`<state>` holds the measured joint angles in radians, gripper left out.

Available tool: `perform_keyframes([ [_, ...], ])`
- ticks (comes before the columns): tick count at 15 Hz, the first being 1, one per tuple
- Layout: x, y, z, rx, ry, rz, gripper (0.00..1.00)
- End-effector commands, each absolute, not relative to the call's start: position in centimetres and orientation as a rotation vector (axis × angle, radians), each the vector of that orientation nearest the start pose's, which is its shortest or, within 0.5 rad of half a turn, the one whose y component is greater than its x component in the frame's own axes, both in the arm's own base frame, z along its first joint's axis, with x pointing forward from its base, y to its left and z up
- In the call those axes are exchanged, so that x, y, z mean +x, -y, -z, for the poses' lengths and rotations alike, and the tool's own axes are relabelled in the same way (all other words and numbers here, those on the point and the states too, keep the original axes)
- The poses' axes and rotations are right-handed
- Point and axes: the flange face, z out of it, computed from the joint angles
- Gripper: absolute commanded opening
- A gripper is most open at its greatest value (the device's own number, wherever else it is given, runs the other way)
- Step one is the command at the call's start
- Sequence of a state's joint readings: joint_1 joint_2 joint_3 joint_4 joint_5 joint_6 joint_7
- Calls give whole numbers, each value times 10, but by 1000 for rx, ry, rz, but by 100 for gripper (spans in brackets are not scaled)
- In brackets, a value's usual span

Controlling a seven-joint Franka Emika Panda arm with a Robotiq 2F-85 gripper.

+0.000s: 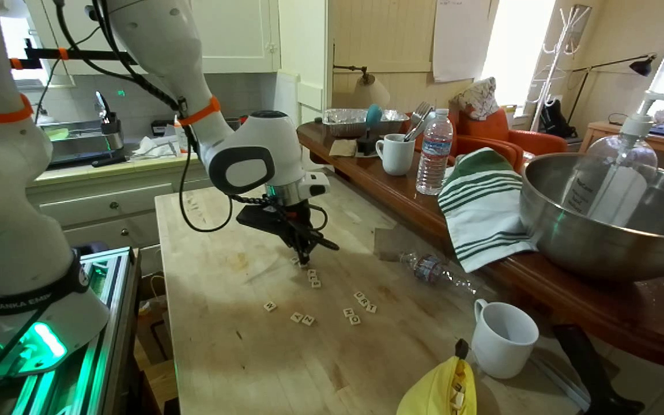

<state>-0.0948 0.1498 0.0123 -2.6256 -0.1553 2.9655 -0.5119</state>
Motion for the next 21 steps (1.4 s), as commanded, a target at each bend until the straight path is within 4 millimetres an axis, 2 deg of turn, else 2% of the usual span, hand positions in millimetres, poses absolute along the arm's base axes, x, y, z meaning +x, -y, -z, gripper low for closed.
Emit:
perform_keyframes([
  [1,434,23,-204,-3073,1005,253,0],
  [21,424,10,-205,-3010,1270,231,0],
])
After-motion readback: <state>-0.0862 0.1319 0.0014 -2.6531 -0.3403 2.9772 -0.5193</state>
